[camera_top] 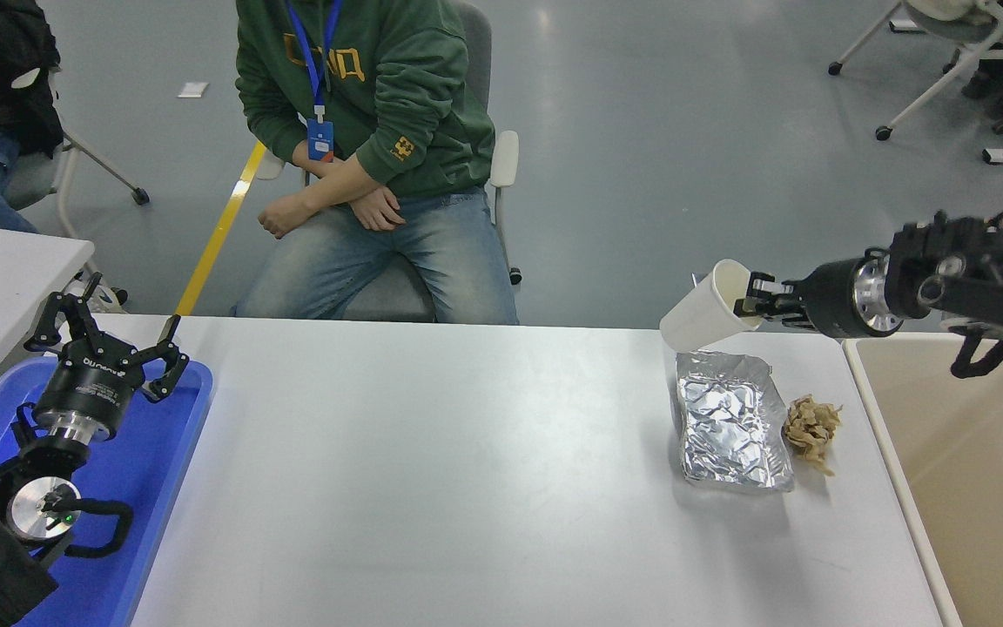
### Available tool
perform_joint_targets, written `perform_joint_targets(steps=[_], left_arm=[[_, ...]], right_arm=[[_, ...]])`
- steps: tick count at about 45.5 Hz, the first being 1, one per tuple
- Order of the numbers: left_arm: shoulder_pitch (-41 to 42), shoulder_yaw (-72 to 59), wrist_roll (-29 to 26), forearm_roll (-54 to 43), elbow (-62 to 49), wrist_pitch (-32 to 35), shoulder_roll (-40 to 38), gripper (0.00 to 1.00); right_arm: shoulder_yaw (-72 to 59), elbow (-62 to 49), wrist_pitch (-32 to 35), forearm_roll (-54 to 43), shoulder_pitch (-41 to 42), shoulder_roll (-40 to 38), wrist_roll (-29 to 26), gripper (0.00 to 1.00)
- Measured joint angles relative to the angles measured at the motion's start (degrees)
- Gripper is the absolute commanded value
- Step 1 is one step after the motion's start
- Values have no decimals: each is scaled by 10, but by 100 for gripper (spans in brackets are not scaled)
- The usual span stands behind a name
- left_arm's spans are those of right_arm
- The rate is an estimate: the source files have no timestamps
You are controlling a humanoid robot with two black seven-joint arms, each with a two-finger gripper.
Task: Clean the table surface
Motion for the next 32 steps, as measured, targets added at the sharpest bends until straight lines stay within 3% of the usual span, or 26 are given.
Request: perform_joint_targets(steps=[32], left_arm=[[0, 0, 0, 0, 0, 0, 0, 100]], right_arm=[[0, 29, 77, -25, 63, -111, 1, 0]])
